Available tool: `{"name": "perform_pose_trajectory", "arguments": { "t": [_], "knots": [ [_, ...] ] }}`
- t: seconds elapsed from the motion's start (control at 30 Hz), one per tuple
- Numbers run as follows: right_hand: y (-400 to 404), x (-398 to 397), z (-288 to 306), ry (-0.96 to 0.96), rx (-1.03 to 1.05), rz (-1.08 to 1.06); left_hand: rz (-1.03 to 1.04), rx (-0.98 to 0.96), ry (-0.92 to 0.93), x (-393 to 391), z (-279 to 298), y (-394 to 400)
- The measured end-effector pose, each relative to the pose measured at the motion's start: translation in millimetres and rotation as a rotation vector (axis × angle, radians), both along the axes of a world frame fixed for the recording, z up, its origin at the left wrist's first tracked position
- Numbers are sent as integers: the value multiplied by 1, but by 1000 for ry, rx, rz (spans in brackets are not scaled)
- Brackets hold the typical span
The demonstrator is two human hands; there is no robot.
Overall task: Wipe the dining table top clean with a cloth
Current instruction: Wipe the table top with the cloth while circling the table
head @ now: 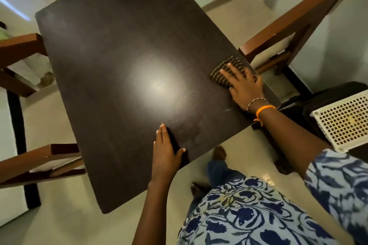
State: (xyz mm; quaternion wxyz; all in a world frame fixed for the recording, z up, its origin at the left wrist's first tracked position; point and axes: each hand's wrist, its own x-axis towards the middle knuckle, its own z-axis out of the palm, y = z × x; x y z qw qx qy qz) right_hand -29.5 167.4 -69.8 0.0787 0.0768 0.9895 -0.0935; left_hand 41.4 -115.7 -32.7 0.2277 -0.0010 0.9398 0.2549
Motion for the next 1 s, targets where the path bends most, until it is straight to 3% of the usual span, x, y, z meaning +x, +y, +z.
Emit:
{"name": "perform_pose_trajectory", "arguments": {
  "t": [0.1,0.23,0.37,0.5,0.63,0.73,0.87,1.0],
  "knots": [
    [17,-5,-1,-26,0,-148,30,30,23,13,1,-7],
    [-27,4,3,-40,-40,-245,147,98,63,31,3,-23],
    [-125,50,6,-30,-39,57,218,96,106,49,4,-35],
    [-218,106,-3,-92,-198,451,229,89,124,55,5,-39],
    [-195,106,-7,-47,-135,628,161,73,113,51,1,-37],
    [-134,94,-8,32,-31,478,51,20,105,49,-4,-22],
    [-25,78,-6,47,48,29,-112,-87,116,47,-10,-2],
    [32,74,-2,6,45,-201,-124,-227,182,48,-10,4]
  ]
}}
